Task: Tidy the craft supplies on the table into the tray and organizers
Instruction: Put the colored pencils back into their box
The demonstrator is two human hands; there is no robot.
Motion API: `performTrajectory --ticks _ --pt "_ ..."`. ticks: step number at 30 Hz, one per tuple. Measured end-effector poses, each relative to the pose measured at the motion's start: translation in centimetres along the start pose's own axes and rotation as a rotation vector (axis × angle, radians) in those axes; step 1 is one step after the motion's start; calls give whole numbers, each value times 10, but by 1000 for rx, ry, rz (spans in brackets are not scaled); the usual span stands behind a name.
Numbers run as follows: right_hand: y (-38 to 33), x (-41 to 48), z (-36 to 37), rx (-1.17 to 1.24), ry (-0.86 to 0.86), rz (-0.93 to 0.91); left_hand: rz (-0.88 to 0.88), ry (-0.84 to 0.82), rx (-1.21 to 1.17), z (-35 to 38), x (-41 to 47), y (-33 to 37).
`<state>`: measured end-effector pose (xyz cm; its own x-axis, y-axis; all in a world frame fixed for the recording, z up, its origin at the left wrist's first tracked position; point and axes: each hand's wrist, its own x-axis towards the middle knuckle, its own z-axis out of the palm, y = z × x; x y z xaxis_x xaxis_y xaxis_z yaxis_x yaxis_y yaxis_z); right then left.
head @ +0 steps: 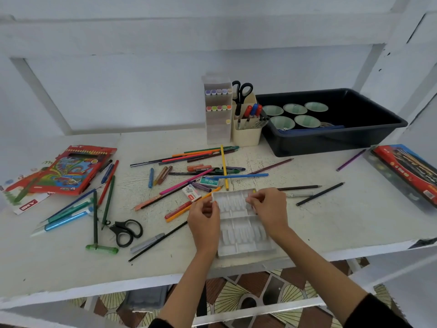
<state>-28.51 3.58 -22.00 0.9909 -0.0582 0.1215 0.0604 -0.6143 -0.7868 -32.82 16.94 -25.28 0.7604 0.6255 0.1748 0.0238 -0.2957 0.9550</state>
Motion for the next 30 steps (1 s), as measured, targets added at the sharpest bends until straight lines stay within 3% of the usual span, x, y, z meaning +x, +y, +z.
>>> performTrajectory --ticks 2,8,13,17,23,25,30 --pt "0 -8 5 -113 19 -88 -4 6 -2 0 0 -1" --pt "8 -2 -5 -284 -228 -167 -12 20 -4 0 0 -1" --pt "14 -7 0 -253 -176 -141 5 8 0 0 0 -2" --pt "11 -20 7 -485 -139 -302 5 16 5 0 0 -2" --pt "8 1 -21 -229 -279 -259 26 2 -14 -1 0 -2" --pt "9 12 -39 -197 -254 -279 38 5 -27 -2 0 -1" --pt "28 45 -78 -518 -164 -233 66 -15 -20 -2 -2 -2"
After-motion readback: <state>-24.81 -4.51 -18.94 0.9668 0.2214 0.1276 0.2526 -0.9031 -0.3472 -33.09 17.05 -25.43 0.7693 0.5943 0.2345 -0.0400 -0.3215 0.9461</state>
